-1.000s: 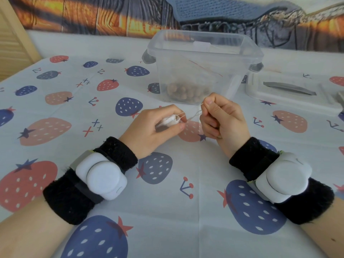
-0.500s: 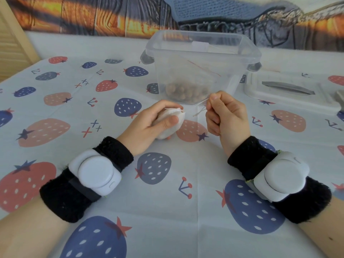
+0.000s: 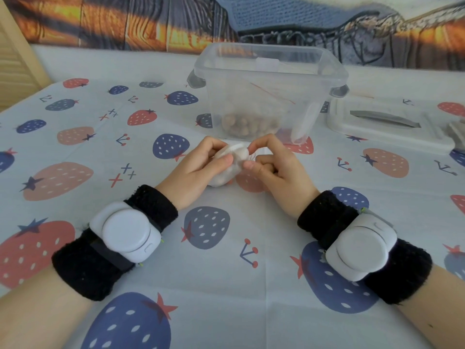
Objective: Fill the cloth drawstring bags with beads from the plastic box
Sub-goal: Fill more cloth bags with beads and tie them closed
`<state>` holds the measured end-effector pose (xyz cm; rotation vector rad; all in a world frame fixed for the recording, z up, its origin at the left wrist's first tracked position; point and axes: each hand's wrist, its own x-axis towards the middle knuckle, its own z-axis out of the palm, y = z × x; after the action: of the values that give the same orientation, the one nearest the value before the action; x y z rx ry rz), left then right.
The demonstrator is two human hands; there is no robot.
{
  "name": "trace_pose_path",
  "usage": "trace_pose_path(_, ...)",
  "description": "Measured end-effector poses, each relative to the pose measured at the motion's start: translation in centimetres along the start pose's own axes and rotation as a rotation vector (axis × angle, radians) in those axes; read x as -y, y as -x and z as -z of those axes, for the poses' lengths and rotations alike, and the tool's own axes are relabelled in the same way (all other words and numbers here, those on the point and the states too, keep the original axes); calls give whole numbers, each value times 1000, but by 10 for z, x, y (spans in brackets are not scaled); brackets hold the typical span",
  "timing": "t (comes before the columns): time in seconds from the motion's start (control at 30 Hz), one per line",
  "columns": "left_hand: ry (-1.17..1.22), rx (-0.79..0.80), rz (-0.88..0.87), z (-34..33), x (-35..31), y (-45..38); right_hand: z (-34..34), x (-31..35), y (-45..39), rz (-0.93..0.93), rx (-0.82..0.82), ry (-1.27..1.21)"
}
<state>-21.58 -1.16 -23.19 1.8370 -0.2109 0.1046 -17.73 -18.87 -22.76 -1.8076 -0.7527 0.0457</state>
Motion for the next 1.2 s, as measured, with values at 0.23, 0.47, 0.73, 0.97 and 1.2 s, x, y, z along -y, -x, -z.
trace_pose_path(0.23,-36,14,-35,-1,0,-1,0,-4,-1,28,-34,98)
trace_pose_path(0.47,15,23,-16,-3,-2,-1,-1,-1,0,109,-31,109)
trace_pose_path(0.73,70,38,2,-6,-4,1,-2,4,0,29,11,-47)
trace_pose_path(0.97,42,6,-19,-5,-4,1,-6,-2,0,-46,31,13)
trace_pose_path(1.2,29,53,-4,-6,-6,2,-6,1,1,-44,10,30)
